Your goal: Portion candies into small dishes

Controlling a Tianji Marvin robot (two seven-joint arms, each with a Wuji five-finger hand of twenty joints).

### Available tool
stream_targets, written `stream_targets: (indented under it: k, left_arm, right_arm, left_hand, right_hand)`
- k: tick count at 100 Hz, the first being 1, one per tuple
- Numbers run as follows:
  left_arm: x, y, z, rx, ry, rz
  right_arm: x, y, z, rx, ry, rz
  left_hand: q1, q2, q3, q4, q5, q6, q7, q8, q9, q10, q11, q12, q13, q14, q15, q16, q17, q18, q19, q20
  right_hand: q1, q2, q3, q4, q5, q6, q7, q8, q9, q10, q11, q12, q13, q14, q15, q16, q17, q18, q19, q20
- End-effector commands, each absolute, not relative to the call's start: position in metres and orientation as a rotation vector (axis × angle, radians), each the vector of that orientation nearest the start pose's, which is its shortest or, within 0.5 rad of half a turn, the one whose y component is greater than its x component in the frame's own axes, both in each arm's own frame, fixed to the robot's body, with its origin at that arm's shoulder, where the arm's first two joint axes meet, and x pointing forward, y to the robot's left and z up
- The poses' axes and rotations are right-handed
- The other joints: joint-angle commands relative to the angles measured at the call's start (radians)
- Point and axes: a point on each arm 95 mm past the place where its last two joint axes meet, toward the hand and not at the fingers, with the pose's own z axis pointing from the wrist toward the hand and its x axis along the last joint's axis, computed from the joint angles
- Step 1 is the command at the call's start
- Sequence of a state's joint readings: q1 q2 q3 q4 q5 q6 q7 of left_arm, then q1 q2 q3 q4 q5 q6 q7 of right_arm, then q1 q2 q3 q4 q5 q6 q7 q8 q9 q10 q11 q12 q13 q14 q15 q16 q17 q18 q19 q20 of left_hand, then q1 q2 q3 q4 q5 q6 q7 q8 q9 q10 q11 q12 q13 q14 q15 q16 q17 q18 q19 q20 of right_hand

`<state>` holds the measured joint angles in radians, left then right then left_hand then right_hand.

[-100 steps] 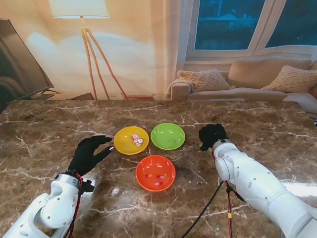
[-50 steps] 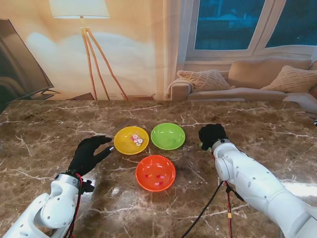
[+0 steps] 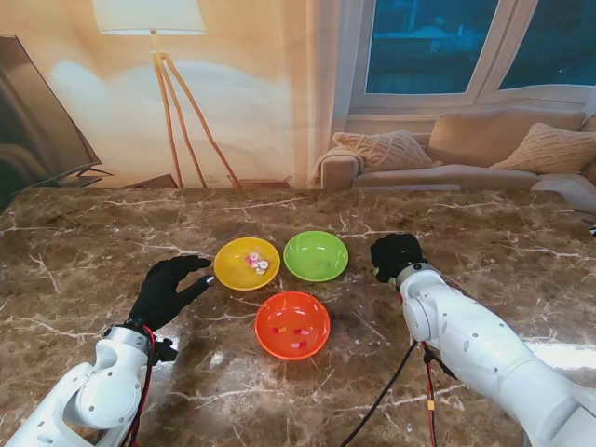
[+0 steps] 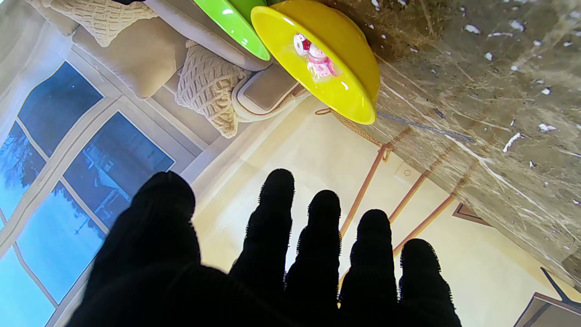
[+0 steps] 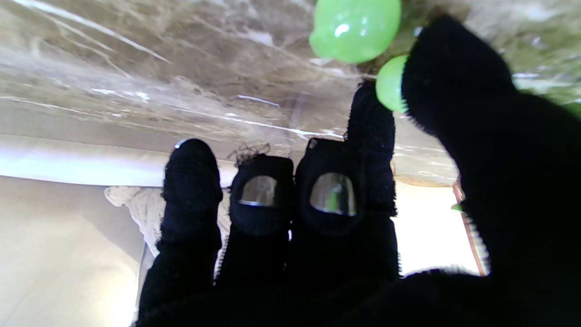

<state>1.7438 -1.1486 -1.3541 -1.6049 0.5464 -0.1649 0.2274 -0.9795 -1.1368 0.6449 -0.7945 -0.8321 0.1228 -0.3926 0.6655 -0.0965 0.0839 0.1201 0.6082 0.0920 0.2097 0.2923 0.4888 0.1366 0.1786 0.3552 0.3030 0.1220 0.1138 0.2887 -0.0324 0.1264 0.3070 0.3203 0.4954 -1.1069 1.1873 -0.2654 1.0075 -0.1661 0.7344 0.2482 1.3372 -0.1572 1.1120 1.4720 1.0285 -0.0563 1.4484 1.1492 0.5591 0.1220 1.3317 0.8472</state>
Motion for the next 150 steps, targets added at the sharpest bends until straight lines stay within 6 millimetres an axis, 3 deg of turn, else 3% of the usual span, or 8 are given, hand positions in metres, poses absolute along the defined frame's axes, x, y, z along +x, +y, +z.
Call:
stream_targets:
  k: [1,7,38,52,86,100,124,150]
  left_arm:
    - [0.3598,0.0353,-0.3473,-1.6,0.995,-1.857]
    - [0.3598,0.0352,-0.3474,-1.601,0.996,-1.858]
    - [0.3599,0.0353,-0.3477,-1.601,0.996,-1.858]
    - [0.36,0.0352,-0.3478,-1.601,0.995,-1.859]
    - [0.3605,0.035,-0.3481,-1.605,0.995,-1.861]
    - [0.3605,0.0351,-0.3483,-1.605,0.995,-1.862]
    - [0.3607,0.0352,-0.3485,-1.604,0.994,-1.864]
    - [0.3608,0.0347,-0.349,-1.606,0.999,-1.867]
  right_arm:
    - [0.5091,-0.036,-0.3976,1.07,1.513,1.159]
    - [0.5089,-0.0361,-0.3976,1.069,1.51,1.161]
    - [0.5084,-0.0386,-0.3977,1.071,1.51,1.141]
    - [0.5089,-0.0389,-0.3969,1.066,1.507,1.139]
    - [0.5086,-0.0413,-0.3996,1.079,1.537,1.103]
    - [0.5087,-0.0418,-0.4012,1.089,1.547,1.096]
    - [0.5075,-0.043,-0.4034,1.114,1.565,1.077]
    - [0.5055,-0.0454,-0.4046,1.115,1.563,1.064]
  left_hand:
    - [-0.003,0.046,-0.032,-0.004,-0.003,-0.01,-0.002,0.02,0.016,0.015,-0.003,0.009,-0.003,-0.007,-0.015,0.008,-0.018,-0.015,-0.036,0.015]
    - [-0.002,0.045,-0.032,-0.004,-0.003,-0.009,-0.002,0.02,0.016,0.014,-0.003,0.009,-0.004,-0.008,-0.015,0.008,-0.018,-0.014,-0.036,0.015]
    - [-0.001,0.046,-0.031,-0.004,-0.004,-0.009,-0.003,0.02,0.015,0.014,-0.003,0.009,-0.003,-0.009,-0.015,0.008,-0.017,-0.014,-0.037,0.015]
    - [0.0,0.044,-0.031,-0.004,-0.004,-0.008,-0.003,0.02,0.016,0.014,-0.003,0.009,-0.003,-0.006,-0.015,0.008,-0.016,-0.014,-0.036,0.016]
    - [-0.001,0.046,-0.032,-0.006,-0.003,-0.008,-0.003,0.019,0.015,0.014,-0.003,0.009,-0.005,-0.007,-0.015,0.008,-0.018,-0.012,-0.037,0.015]
    - [0.0,0.046,-0.032,-0.006,-0.003,-0.007,-0.003,0.019,0.014,0.015,-0.003,0.009,-0.005,-0.008,-0.015,0.008,-0.018,-0.011,-0.037,0.016]
    - [0.0,0.047,-0.032,-0.006,-0.004,-0.006,-0.003,0.019,0.014,0.013,-0.003,0.009,-0.006,-0.007,-0.015,0.008,-0.017,-0.013,-0.036,0.017]
    - [0.0,0.047,-0.032,-0.006,-0.004,-0.007,-0.003,0.019,0.013,0.014,-0.003,0.009,-0.005,-0.007,-0.015,0.008,-0.018,-0.013,-0.036,0.016]
  right_hand:
    - [0.037,-0.011,-0.023,-0.061,0.024,-0.027,0.013,-0.018,0.051,-0.015,0.026,0.002,0.056,-0.022,0.035,-0.008,0.005,0.023,0.038,0.001]
    - [0.059,-0.003,-0.038,-0.082,0.017,-0.034,0.052,-0.041,0.06,-0.012,0.029,-0.001,0.063,-0.02,0.038,-0.009,0.011,0.024,0.043,0.001]
    - [0.086,0.012,-0.063,-0.097,0.008,-0.045,0.156,-0.108,0.073,-0.001,0.03,-0.001,0.073,-0.013,0.039,-0.013,0.016,0.03,0.05,-0.002]
    - [0.106,0.033,-0.094,-0.099,0.031,-0.078,0.286,-0.158,0.085,0.015,0.05,0.0,0.077,-0.009,0.043,-0.016,0.016,0.031,0.055,-0.002]
    - [0.107,0.04,-0.087,-0.095,-0.003,-0.058,0.264,-0.189,0.081,0.013,0.046,-0.01,0.064,-0.007,0.035,-0.016,0.007,0.032,0.047,-0.005]
    - [0.101,0.095,-0.075,-0.085,-0.034,-0.044,0.246,-0.204,0.056,0.011,0.031,-0.007,0.038,-0.011,0.026,-0.013,-0.012,0.027,0.033,-0.008]
    - [0.097,0.117,0.012,-0.028,-0.07,-0.024,0.161,-0.18,-0.007,0.011,-0.008,0.015,-0.019,-0.018,0.004,0.006,-0.054,0.018,-0.002,-0.003]
    - [0.099,0.097,-0.019,-0.049,-0.057,-0.044,0.197,-0.161,-0.006,0.013,-0.014,0.011,-0.015,-0.018,0.005,0.008,-0.049,0.021,-0.001,0.003]
